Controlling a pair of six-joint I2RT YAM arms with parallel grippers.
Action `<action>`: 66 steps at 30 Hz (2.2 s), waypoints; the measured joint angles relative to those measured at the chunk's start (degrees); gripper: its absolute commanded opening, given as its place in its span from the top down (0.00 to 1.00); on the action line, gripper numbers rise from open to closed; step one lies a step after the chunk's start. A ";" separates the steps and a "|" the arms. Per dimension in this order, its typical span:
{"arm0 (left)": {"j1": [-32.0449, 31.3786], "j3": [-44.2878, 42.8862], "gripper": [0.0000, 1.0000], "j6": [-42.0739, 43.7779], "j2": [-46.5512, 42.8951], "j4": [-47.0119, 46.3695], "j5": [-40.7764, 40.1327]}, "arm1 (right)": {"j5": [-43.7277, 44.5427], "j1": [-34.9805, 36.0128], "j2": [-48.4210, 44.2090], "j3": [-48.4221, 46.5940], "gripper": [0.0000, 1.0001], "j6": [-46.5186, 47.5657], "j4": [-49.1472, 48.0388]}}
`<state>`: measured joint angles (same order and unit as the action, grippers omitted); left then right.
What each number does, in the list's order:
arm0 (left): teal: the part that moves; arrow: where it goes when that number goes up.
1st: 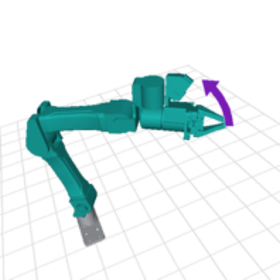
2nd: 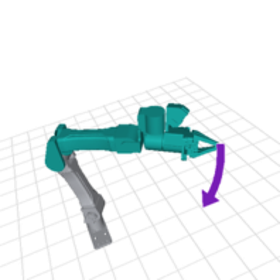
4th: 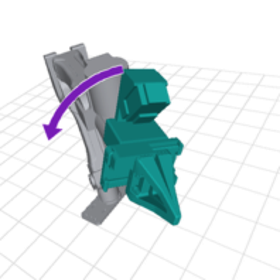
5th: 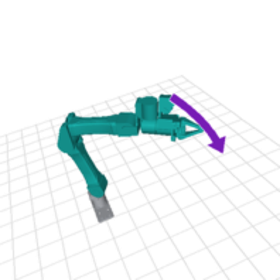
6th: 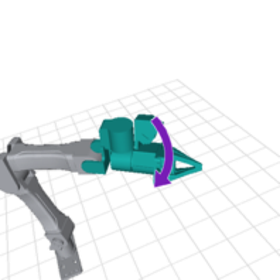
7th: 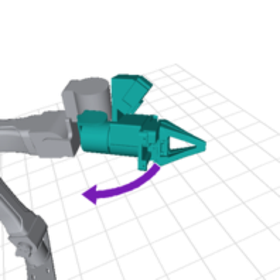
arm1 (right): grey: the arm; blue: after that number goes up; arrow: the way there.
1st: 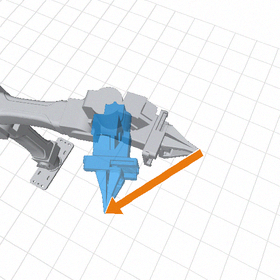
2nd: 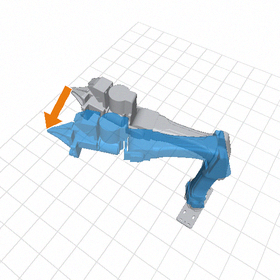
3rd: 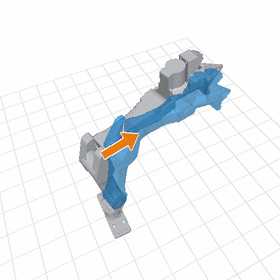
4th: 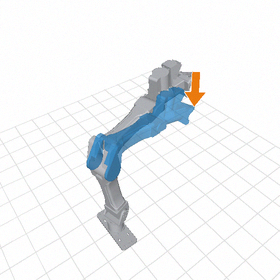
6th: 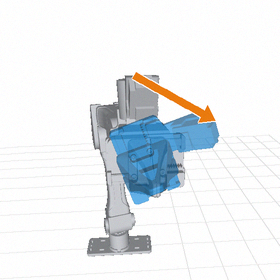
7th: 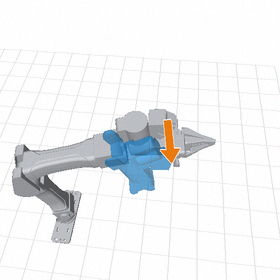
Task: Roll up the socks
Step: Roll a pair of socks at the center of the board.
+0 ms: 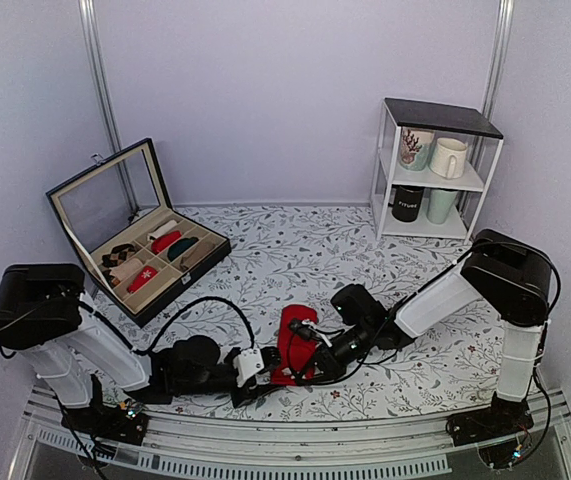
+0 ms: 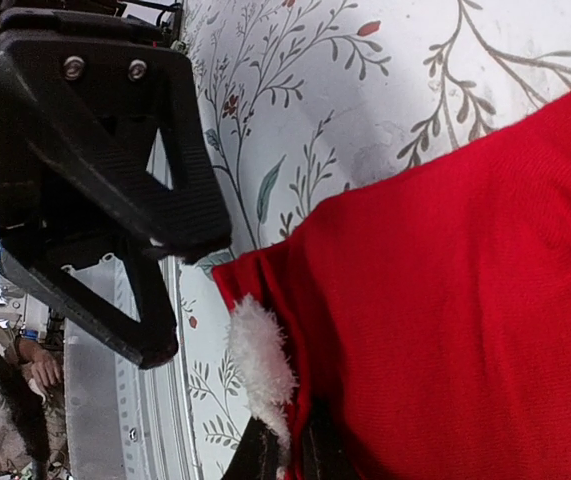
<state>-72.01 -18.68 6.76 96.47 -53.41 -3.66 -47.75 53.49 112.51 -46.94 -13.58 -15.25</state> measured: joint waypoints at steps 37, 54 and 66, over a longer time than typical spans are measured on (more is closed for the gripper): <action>5.29 -4.92 1.00 -12.41 8.90 0.87 12.41 | 6.99 0.87 -11.30 8.15 0.58 2.19 -0.46; 9.79 -6.97 1.00 -20.57 10.49 3.19 22.93 | 38.60 16.00 -21.22 16.57 0.56 29.22 -10.56; 9.84 -7.52 1.00 -20.61 11.34 2.73 23.96 | 43.17 16.26 -15.98 14.86 0.70 31.15 -11.34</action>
<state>-62.17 -26.20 -13.85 107.81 -50.68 20.29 -4.58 69.76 96.53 -32.08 17.56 -26.59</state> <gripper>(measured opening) 0.026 0.363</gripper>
